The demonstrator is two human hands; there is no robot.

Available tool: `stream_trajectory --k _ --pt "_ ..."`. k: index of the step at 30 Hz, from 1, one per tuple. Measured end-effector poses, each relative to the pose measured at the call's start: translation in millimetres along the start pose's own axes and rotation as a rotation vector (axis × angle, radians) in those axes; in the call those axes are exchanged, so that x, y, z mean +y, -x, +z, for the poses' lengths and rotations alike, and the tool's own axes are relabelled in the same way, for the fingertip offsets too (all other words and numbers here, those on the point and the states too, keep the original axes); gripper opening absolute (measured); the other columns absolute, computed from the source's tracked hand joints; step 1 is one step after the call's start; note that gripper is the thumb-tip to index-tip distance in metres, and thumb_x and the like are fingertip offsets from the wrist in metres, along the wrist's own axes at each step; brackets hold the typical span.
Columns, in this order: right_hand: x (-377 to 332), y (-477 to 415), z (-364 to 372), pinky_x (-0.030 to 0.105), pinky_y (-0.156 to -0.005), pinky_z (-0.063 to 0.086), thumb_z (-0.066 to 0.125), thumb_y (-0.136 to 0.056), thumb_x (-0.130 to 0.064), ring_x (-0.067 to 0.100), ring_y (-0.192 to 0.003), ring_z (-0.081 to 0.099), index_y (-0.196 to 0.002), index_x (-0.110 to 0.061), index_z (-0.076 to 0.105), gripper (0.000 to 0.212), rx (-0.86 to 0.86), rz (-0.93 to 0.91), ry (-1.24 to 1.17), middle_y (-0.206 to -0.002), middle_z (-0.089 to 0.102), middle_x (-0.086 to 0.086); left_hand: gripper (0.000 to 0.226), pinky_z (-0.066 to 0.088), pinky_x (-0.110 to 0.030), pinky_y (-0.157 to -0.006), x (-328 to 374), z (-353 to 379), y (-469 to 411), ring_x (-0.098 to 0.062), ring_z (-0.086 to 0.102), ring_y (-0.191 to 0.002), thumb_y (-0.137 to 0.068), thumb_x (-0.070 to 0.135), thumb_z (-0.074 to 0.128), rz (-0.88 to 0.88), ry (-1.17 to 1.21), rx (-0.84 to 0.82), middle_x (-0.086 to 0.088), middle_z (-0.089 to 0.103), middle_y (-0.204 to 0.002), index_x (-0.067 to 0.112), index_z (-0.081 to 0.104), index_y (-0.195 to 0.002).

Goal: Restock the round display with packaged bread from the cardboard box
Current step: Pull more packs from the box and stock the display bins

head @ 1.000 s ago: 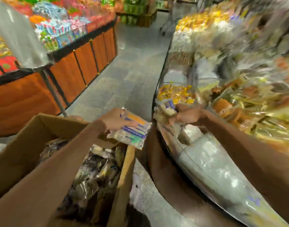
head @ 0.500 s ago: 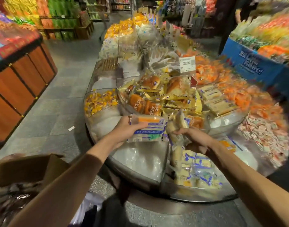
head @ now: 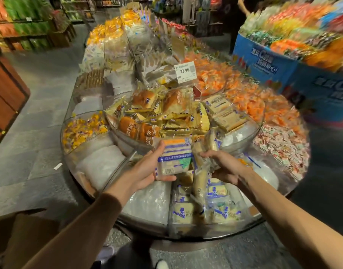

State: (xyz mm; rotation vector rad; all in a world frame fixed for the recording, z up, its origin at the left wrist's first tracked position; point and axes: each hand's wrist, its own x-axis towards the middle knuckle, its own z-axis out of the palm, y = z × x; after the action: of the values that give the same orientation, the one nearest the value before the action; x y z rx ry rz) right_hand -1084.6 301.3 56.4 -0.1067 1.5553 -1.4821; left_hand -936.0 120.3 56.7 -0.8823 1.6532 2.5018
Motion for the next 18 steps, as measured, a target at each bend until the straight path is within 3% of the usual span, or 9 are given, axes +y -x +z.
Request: stream_trajectory --k 1,3,5,7,10,11,15,17,18 --pt "-3.4 -0.1 -0.7 0.052 -0.112 0.035 0.073 -0.082 -0.024 0.048 -0.145 0.015 -0.105 -0.013 0.071 0.026 0.001 0.016 -0.007 -0.15 0.037 0.026 0.052 0.06 -0.047 -0.08 2.9 0.9 -4.0 -0.03 0.071 -0.105 -0.096 0.054 0.042 0.015 0.011 -0.011 -0.011 0.073 -0.115 0.017 0.058 -0.129" --pt "-10.6 -5.7 -3.2 0.044 -0.102 0.037 0.077 -0.072 -0.03 0.05 -0.146 0.013 -0.106 -0.016 0.074 0.036 0.014 0.027 0.039 -0.142 0.052 0.024 0.062 0.058 -0.047 -0.088 9.0 0.0 -13.6 -0.03 0.069 -0.109 -0.089 0.063 0.037 0.044 0.006 -0.052 -0.011 0.072 -0.118 0.02 0.06 -0.127" --pt "-19.0 -7.5 -4.8 0.039 -0.094 0.04 0.074 -0.072 -0.026 0.048 -0.136 0.036 -0.099 -0.019 0.075 0.028 0.06 0.014 0.051 -0.141 0.055 0.014 0.076 0.052 -0.051 -0.096 13.9 -2.8 -24.0 -0.03 0.066 -0.115 -0.084 0.073 0.029 0.065 0.026 -0.091 -0.011 0.07 -0.123 0.019 0.062 -0.126" --pt "-28.4 -10.8 -11.3 0.032 -0.074 0.046 0.069 -0.08 -0.02 0.027 -0.103 0.055 -0.09 -0.02 0.075 0.012 0.101 -0.016 0.003 -0.133 0.054 0.003 0.077 0.047 -0.055 -0.103 19.2 -2.5 -33.4 -0.032 0.065 -0.117 -0.084 0.074 0.041 0.076 0.006 -0.101 -0.012 0.069 -0.123 0.013 0.068 -0.122" --pt "-38.0 -15.8 -24.7 0.021 -0.043 0.046 0.066 -0.087 -0.016 0.009 -0.06 0.063 -0.094 -0.015 0.071 0.009 0.107 -0.039 -0.026 -0.115 0.06 -0.002 0.024 0.041 -0.05 -0.111 24.8 1.6 -52.6 -0.02 0.06 -0.121 -0.081 0.027 0.079 0.262 -0.303 -0.036 0.003 0.067 -0.125 0.019 0.079 -0.103" --pt "-40.6 -13.9 -26.8 0.019 -0.04 0.045 0.068 -0.086 -0.018 0.008 -0.049 0.06 -0.1 -0.011 0.068 0.015 0.107 -0.039 -0.005 -0.108 0.062 -0.001 0.028 0.039 -0.045 -0.112 25.2 2.3 -59.0 -0.014 0.055 -0.124 -0.078 0.016 0.083 0.318 -0.398 -0.034 0.006 0.062 -0.133 0.024 0.078 -0.104" --pt "-40.4 -14.6 -43.0 0.028 -0.058 0.038 0.094 -0.03 -0.054 0.027 -0.073 0.047 -0.106 -0.01 0.068 0.092 0.106 -0.063 0.198 -0.089 0.078 0.0 0.093 0.035 -0.054 -0.114 33.0 12.7 -73.4 -0.023 0.046 -0.134 -0.062 0.013 0.092 0.285 -0.427 -0.065 -0.003 0.041 -0.152 0.037 0.047 -0.14" --pt "-43.1 -13.0 -50.4 0.027 -0.054 0.041 0.089 -0.053 -0.039 0.026 -0.062 0.053 -0.109 -0.005 0.067 0.07 0.121 -0.031 0.128 -0.083 0.076 0.015 0.119 0.038 -0.056 -0.112 31.1 16.9 -84.2 -0.024 0.047 -0.134 -0.047 0.027 0.098 0.213 -0.419 -0.109 -0.008 0.041 -0.151 0.042 0.035 -0.146" --pt "-44.2 -12.2 -54.9 0.023 -0.044 0.042 0.079 -0.066 -0.03 0.021 -0.045 0.054 -0.115 0.0 0.064 0.06 0.099 -0.008 0.086 -0.062 0.071 0.016 0.129 0.04 -0.056 -0.111 28.6 19.7 -90.8 -0.024 0.049 -0.133 -0.037 0.038 0.101 0.183 -0.436 -0.137 -0.009 0.044 -0.15 0.046 0.033 -0.146"
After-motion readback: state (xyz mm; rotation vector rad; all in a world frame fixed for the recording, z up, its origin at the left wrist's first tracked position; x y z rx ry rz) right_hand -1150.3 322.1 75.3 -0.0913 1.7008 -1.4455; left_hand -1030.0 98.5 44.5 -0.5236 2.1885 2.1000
